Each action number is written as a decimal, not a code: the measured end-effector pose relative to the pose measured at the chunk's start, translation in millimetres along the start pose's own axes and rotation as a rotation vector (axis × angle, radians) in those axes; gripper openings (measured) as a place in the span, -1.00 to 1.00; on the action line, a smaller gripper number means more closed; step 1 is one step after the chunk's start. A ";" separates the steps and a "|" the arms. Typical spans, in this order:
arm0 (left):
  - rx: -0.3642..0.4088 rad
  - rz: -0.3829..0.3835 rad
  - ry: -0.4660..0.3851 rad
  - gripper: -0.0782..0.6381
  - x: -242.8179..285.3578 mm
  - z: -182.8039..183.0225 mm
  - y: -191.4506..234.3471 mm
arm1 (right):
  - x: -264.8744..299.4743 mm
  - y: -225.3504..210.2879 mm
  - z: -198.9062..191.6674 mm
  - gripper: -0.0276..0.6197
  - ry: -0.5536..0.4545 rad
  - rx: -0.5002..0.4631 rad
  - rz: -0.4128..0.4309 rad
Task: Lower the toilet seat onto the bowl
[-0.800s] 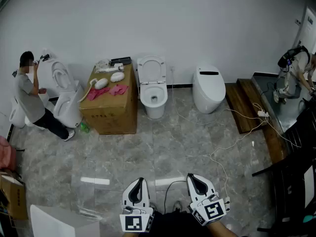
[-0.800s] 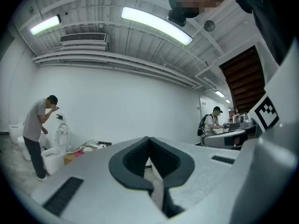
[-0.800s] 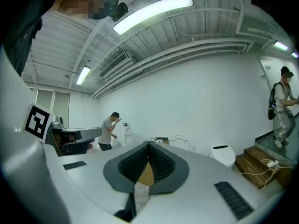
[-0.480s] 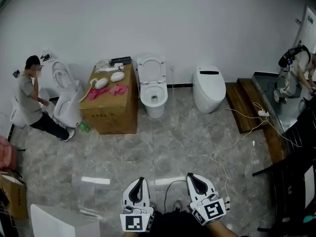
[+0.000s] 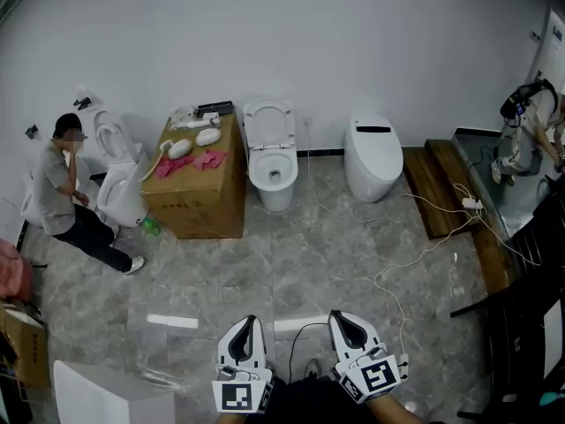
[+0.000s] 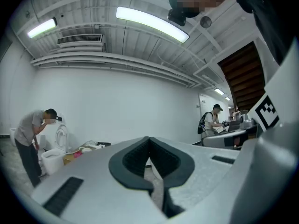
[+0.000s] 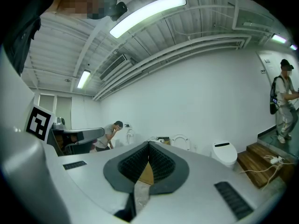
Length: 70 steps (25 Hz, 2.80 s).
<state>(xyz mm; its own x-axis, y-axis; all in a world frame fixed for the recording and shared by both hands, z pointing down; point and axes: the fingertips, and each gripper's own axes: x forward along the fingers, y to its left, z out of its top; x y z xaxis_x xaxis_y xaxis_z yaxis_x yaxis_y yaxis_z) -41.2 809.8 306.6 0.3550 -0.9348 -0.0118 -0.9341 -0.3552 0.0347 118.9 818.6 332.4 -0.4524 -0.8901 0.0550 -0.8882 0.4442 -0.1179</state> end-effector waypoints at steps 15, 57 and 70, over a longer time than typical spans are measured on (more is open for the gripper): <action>0.033 0.004 0.022 -0.76 63.3 -12.9 -19.7 | 41.6 -40.4 -7.6 -0.85 0.007 0.024 0.112; -0.002 -0.051 0.091 -0.76 547.6 -36.5 270.6 | 580.2 -206.1 22.9 -0.85 0.092 0.010 0.069; 0.026 -0.023 0.214 -0.76 710.1 -47.7 304.4 | 728.4 -308.8 46.5 -0.85 0.140 -0.024 0.162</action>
<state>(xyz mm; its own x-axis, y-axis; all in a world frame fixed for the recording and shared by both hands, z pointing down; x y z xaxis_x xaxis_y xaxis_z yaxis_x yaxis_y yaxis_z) -71.7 38.0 356.4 0.3735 -0.9057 0.2005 -0.9253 -0.3792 0.0110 67.4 28.4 362.7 -0.5945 -0.7849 0.1745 -0.8040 0.5838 -0.1130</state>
